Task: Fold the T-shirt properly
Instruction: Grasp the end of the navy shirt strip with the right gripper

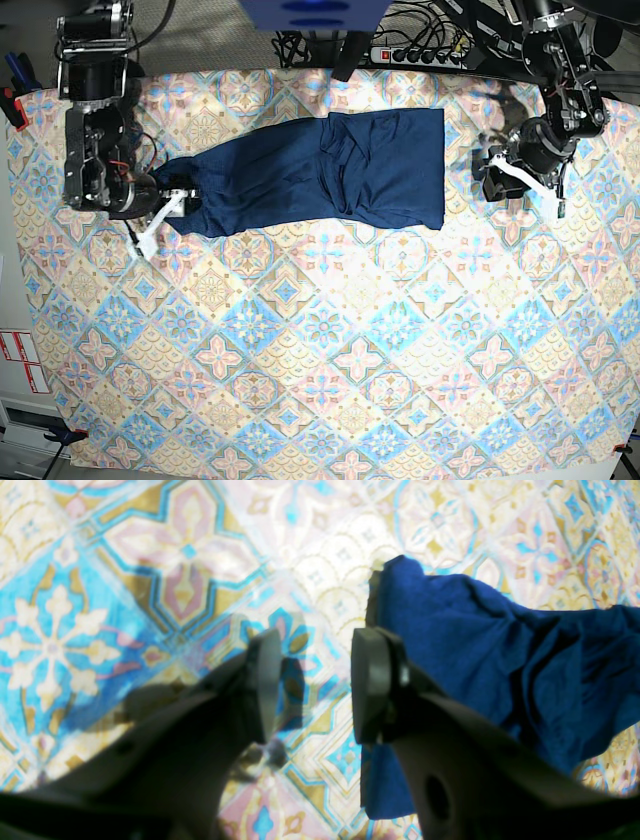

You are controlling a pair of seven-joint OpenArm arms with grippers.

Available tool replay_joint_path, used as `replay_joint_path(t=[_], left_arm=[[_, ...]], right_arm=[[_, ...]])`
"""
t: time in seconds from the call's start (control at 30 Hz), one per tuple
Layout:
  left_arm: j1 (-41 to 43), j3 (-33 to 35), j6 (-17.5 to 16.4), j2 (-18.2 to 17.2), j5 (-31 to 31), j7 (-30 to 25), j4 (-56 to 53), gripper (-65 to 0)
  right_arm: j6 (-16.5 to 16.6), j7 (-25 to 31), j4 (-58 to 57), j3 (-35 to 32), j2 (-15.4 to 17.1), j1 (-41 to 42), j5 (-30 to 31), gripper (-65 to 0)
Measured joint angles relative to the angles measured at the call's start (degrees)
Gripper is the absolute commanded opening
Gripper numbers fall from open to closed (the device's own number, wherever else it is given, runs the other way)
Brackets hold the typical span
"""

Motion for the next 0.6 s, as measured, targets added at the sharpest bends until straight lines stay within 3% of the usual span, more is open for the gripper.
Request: replay_joint_path(t=[0.43,0.6], left_arm=[[-0.07,-0.09,0.0,0.0,-0.02,0.0,0.0,-42.8],[-0.04,-0.04,0.02,0.02,-0.02,0.02,0.0,-42.8]], right_arm=[[-0.02,1.16,0.76,0.15,1.4,1.86,-0.15,-31.2],[0.0,0.59,0.76,0.15,1.66,1.79,-4.9,-31.1]])
